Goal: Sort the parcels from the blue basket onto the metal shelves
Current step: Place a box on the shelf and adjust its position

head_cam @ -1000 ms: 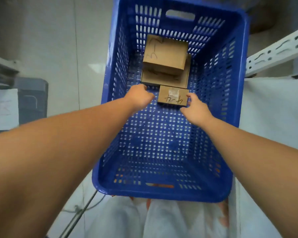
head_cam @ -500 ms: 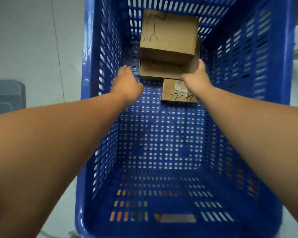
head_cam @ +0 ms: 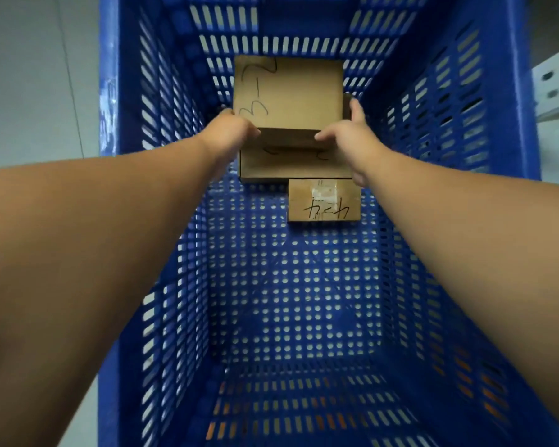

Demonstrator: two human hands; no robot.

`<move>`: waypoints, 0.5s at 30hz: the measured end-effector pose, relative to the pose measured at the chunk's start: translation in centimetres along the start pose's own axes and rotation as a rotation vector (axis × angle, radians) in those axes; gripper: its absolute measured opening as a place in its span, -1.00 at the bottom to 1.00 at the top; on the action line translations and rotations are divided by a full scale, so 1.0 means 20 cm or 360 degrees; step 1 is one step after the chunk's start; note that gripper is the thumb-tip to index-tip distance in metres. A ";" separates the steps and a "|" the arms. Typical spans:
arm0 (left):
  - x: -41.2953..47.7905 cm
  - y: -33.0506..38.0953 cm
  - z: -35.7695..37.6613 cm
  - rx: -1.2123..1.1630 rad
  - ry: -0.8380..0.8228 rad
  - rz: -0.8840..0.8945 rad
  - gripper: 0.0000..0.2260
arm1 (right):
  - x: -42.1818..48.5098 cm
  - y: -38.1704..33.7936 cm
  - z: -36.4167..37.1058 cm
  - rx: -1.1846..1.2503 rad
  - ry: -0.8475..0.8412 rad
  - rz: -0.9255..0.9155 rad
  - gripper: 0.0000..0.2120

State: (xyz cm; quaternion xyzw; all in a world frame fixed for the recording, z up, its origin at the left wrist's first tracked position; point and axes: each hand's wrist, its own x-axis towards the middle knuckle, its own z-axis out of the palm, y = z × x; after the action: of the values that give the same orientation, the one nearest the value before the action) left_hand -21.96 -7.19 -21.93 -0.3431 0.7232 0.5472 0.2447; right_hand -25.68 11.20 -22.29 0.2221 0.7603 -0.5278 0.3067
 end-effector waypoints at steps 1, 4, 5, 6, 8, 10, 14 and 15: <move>0.00 -0.01 -0.01 -0.0048 -0.0019 -0.0009 -0.61 | 0.00 0.01 0.01 0.0030 0.0010 0.0020 -0.18; -0.04 -0.12 -0.02 -0.0103 -0.0063 -0.0052 -0.72 | -0.06 0.11 0.01 0.0108 0.0146 0.0114 -0.31; -0.06 -0.16 0.00 -0.0107 -0.0087 -0.0075 -0.67 | -0.08 0.17 0.00 0.0148 0.0194 0.0210 -0.32; -0.09 -0.20 0.03 -0.0133 -0.0108 -0.0077 -0.62 | -0.11 0.23 0.00 0.0188 0.0228 0.0339 -0.28; -0.18 -0.25 0.07 -0.0235 -0.0103 -0.0050 -0.60 | -0.19 0.34 -0.01 0.0197 0.0188 0.0562 -0.17; -0.28 -0.24 0.11 -0.0322 -0.0119 -0.0042 -0.62 | -0.31 0.41 -0.02 0.0214 0.0082 0.0660 -0.27; -0.49 -0.20 0.14 -0.0359 -0.0048 -0.0036 -0.54 | -0.52 0.48 -0.06 0.0311 -0.0091 0.0786 -0.25; -0.54 -0.18 0.14 -0.0358 0.0008 -0.0028 -0.56 | -0.57 0.47 -0.07 0.0356 -0.0108 0.0795 -0.26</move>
State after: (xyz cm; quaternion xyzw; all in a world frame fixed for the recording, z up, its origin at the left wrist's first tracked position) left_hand -12.23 -2.64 -17.13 -0.3762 0.6547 0.6218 0.2077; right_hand -11.71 15.55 -20.20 0.4174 0.6083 -0.5235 0.4263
